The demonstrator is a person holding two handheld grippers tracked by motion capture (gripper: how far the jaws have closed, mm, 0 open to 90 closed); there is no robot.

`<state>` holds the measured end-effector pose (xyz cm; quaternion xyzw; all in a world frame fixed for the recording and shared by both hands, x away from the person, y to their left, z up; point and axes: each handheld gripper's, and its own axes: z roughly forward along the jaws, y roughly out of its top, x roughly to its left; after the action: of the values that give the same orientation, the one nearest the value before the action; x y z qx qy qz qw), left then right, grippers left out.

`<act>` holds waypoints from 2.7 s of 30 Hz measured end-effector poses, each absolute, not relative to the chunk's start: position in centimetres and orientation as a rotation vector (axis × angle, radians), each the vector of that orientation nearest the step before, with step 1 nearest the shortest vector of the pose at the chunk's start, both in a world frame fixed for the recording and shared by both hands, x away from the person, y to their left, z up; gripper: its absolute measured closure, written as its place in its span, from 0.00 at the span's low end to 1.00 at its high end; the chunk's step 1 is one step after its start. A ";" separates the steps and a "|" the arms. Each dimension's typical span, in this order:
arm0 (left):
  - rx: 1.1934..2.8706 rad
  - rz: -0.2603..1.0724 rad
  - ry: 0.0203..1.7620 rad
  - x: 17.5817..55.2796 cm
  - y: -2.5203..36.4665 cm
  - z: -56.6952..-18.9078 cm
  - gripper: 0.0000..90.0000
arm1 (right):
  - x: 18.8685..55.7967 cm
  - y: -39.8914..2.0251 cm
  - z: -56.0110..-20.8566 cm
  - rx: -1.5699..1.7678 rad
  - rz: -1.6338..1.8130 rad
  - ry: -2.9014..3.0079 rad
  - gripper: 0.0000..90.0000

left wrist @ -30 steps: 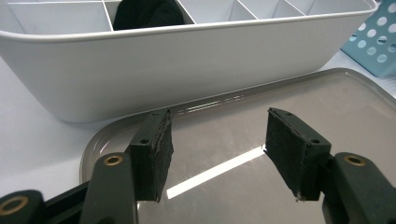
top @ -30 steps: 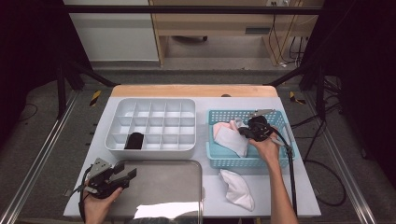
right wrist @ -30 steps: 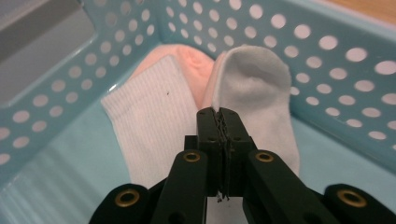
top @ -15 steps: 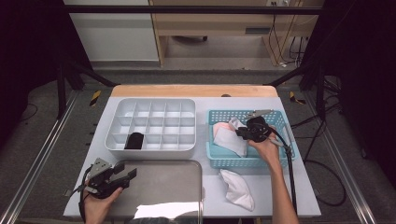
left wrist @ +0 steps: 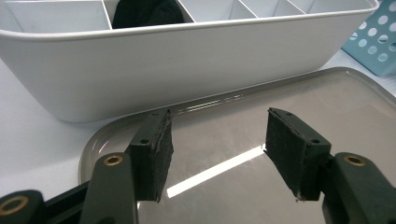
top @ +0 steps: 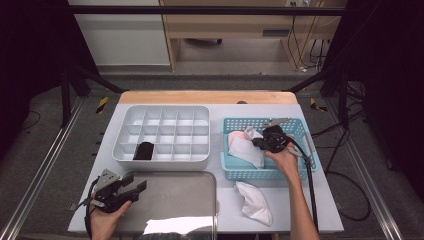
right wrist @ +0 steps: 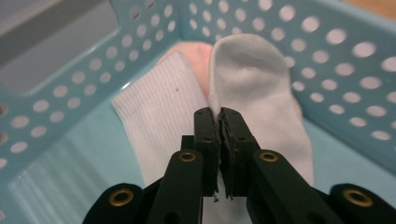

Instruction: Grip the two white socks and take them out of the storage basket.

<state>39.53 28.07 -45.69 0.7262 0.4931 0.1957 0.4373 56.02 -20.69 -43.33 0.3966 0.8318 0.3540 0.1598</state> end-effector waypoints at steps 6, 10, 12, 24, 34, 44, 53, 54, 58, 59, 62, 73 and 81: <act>1.807 0.488 1.226 39.5 28.1 -45.7 0.44 | 55.4 -21.6 -41.6 1.165 1.140 2.234 0.96; 1.807 0.486 1.226 39.5 28.0 -45.7 0.44 | 54.7 -22.1 -40.5 1.164 1.200 2.188 0.96; 1.808 0.486 1.226 39.5 28.0 -45.7 0.44 | 54.4 -22.2 -40.2 1.156 1.213 2.175 0.96; 1.809 0.482 1.226 39.5 28.0 -45.7 0.44 | 51.7 -22.4 -37.6 1.141 1.311 2.105 0.96; 1.813 0.482 1.223 39.4 27.9 -45.6 0.45 | 48.2 -22.6 -34.9 1.087 1.375 2.066 0.96; 1.814 0.480 1.216 39.3 27.8 -45.4 0.45 | 44.4 -21.6 -33.3 0.989 1.423 2.077 0.96; 1.812 0.478 1.214 39.2 27.7 -45.4 0.45 | 41.1 -21.7 -34.0 0.965 1.472 2.095 0.96; 1.812 0.477 1.214 39.2 27.7 -45.4 0.45 | 40.7 -21.7 -34.2 0.962 1.474 2.098 0.96; 1.813 0.480 1.211 39.2 27.6 -45.3 0.45 | 39.6 -21.9 -34.7 0.965 1.478 2.106 0.96; 1.812 0.479 1.210 39.2 27.6 -45.3 0.45 | 39.1 -22.0 -35.0 0.968 1.477 2.113 0.96; 1.809 0.480 1.210 39.1 27.6 -45.3 0.45 | 38.0 -22.3 -35.7 0.977 1.475 2.118 0.96; 1.794 0.488 1.204 39.0 27.7 -44.9 0.45 | 35.8 -23.6 -37.6 1.053 1.435 2.117 0.96; 1.802 0.486 1.203 39.0 27.5 -45.0 0.45 | 35.2 -25.4 -40.4 1.164 1.380 2.113 0.96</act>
<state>38.97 27.53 -44.98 0.7268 0.4854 0.1962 0.4445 35.24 -25.35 -40.37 0.4121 0.7477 0.4884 0.1803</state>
